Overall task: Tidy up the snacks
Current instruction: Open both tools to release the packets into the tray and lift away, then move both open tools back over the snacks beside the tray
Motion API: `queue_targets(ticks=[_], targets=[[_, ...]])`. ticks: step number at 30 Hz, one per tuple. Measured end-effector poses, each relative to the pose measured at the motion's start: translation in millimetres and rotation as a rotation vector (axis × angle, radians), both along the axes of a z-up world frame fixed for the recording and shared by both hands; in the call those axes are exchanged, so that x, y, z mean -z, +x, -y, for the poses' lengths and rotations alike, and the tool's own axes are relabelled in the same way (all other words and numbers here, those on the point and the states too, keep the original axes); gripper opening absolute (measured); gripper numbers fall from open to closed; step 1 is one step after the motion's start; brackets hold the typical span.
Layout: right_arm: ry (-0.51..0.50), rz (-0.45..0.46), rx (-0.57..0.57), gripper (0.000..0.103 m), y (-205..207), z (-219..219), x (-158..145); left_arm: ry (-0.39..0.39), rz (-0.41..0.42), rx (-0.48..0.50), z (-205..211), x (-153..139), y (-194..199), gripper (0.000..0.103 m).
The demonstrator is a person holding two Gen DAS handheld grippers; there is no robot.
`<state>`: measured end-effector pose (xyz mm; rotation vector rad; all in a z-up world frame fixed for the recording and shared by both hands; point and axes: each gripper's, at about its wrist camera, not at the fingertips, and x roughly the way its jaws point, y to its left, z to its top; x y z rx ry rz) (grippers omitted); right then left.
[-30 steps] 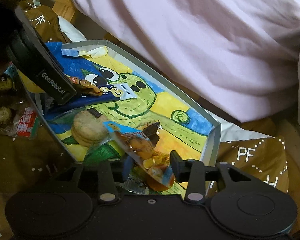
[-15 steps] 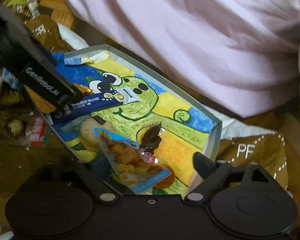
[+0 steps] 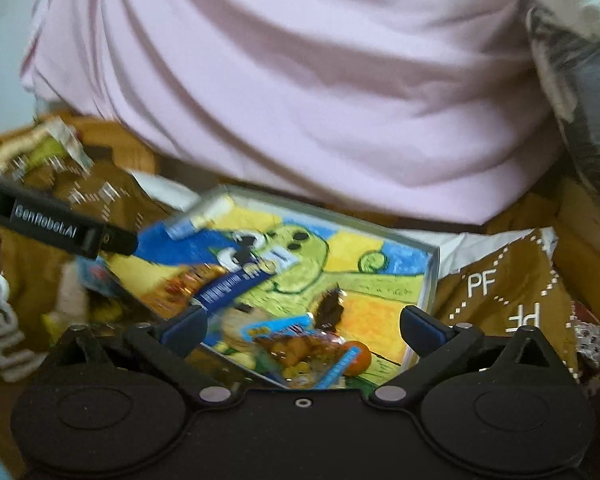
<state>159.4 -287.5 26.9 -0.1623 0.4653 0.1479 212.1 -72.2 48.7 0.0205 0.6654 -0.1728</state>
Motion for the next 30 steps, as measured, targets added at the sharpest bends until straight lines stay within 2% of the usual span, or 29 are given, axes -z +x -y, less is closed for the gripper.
queue_targets(ticks=[3, 7, 11, 15, 18, 21, 26, 28, 30], targets=[[0.031, 0.007, -0.003, 0.102, -23.7, -0.4, -21.3, 0.006, 0.027, -0.016, -11.1, -21.6, -32.2, 0.101], [0.088, -0.026, 0.017, 0.102, -49.3, -2.8, -50.0, 0.048, 0.054, -0.014, -24.2, -50.9, -78.1, 0.102], [0.176, -0.112, 0.016, 0.102, -65.2, -5.6, -72.5, 0.069, -0.014, -0.016, -34.2, -71.0, -113.6, 0.102], [0.158, -0.154, 0.028, 0.102, -75.8, -15.8, -82.6, 0.02, -0.09, -0.06, -51.8, -76.8, -133.2, 0.102], [0.121, -0.195, 0.023, 0.102, -75.1, -25.4, -81.1, 0.019, -0.13, -0.075, -62.8, -71.9, -137.7, 0.102], [0.088, -0.232, 0.008, 0.102, -71.4, -31.1, -79.8, 0.006, -0.125, -0.083, -77.3, -60.0, -141.1, 0.103], [0.054, -0.291, -0.025, 0.102, -57.6, -31.9, -86.0, 0.018, -0.162, -0.086, -85.2, -22.2, -109.8, 0.102], [0.041, -0.275, -0.044, 0.102, -47.2, -31.6, -87.8, 0.003, -0.112, -0.088, -83.6, -4.7, -93.6, 0.102], [0.025, -0.212, -0.085, 0.102, -32.0, -31.8, -84.4, -0.04, -0.008, -0.07, -80.1, 12.5, -78.0, 0.102]])
